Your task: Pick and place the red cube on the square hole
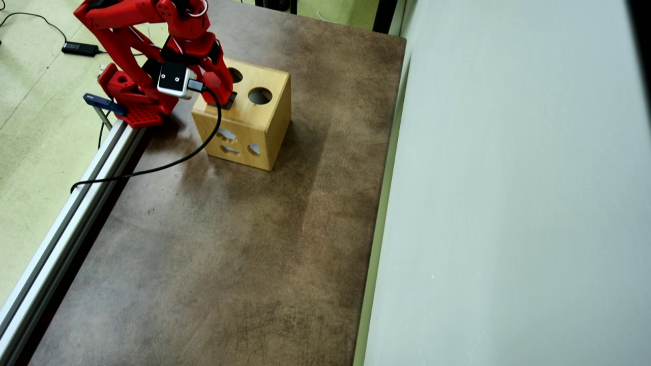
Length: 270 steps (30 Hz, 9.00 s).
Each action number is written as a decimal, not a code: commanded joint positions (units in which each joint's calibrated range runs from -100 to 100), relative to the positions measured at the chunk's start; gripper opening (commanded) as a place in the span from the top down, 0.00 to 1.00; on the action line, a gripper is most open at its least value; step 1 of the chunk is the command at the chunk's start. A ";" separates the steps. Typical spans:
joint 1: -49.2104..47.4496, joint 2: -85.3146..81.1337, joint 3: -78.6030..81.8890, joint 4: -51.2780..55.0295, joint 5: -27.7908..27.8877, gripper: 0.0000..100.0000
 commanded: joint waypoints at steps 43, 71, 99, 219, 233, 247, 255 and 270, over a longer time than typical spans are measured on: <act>-0.51 2.70 -0.20 -3.37 -0.15 0.98; -2.45 1.85 3.02 -3.13 -0.10 0.98; -0.51 -3.84 0.43 -1.84 -0.10 0.98; -0.51 8.05 6.60 -1.52 -2.78 0.78; -0.51 1.08 7.14 -1.92 -3.13 0.00; -0.51 0.91 7.14 -1.92 -3.03 0.01; -0.51 -6.30 6.33 -1.84 -3.22 0.01; -1.33 -47.58 6.24 -2.00 -3.22 0.01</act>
